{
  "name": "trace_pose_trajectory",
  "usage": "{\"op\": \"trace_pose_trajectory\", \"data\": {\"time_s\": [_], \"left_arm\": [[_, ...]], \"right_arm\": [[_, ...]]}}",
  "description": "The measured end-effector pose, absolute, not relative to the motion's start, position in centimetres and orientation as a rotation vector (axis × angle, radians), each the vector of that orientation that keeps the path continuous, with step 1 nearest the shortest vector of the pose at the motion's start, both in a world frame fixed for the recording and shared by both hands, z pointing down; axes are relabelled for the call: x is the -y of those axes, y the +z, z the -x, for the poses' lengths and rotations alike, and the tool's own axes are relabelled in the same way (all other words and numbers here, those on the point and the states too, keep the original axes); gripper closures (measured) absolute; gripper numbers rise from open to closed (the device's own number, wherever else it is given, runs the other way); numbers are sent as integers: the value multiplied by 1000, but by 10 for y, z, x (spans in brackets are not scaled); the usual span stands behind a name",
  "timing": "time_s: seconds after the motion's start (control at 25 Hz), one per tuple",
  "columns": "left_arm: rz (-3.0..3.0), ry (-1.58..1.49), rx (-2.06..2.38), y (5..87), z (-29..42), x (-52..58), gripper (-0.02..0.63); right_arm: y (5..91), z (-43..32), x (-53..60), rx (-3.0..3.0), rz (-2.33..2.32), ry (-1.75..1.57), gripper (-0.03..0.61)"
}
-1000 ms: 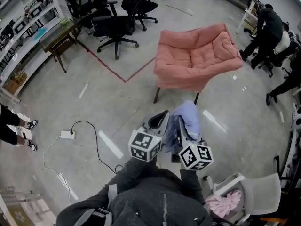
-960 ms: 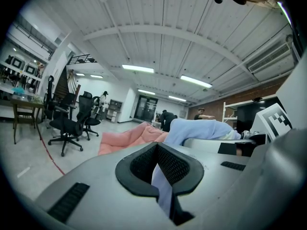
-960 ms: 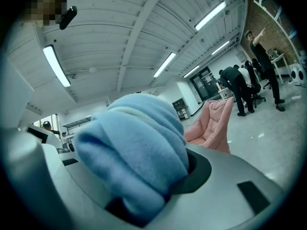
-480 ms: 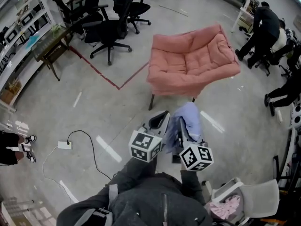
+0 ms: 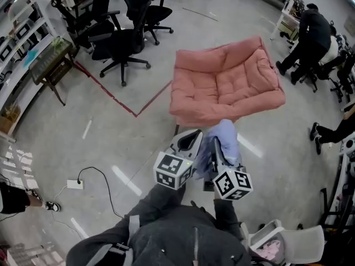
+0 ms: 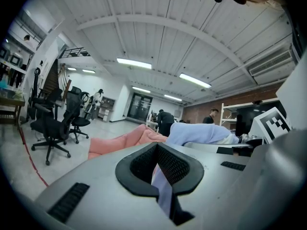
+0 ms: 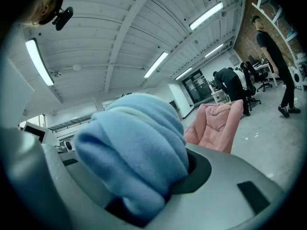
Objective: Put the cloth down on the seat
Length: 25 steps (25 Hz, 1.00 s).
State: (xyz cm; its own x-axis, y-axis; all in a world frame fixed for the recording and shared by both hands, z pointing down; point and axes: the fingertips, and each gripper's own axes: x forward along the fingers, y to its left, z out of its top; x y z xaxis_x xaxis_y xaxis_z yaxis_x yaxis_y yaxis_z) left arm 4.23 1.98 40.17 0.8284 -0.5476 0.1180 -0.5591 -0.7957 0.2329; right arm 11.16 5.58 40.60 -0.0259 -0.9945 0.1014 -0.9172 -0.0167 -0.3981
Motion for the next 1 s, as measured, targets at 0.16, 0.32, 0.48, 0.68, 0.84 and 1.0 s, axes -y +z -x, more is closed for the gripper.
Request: {"op": "trace_pose_trajectory", "data": {"time_s": [0.16, 0.32, 0.48, 0.68, 0.84, 1.0], "left_arm": [[-2764, 43, 833, 392, -57, 26, 606], [-2776, 40, 832, 392, -65, 74, 606], [-2778, 34, 835, 393, -66, 115, 606], [-2776, 43, 813, 397, -76, 147, 606], [-2772, 45, 801, 399, -82, 160, 606], [-2754, 75, 790, 409, -82, 162, 606]], "right_arm": [[399, -122, -8, -2051, 2035, -516, 390], [398, -128, 39, -2069, 2031, -493, 390], [399, -131, 76, -2066, 2039, -474, 390], [403, -139, 109, -2068, 2050, -486, 390], [407, -143, 121, -2075, 2057, -488, 390], [412, -145, 123, -2082, 2077, -499, 390]]}}
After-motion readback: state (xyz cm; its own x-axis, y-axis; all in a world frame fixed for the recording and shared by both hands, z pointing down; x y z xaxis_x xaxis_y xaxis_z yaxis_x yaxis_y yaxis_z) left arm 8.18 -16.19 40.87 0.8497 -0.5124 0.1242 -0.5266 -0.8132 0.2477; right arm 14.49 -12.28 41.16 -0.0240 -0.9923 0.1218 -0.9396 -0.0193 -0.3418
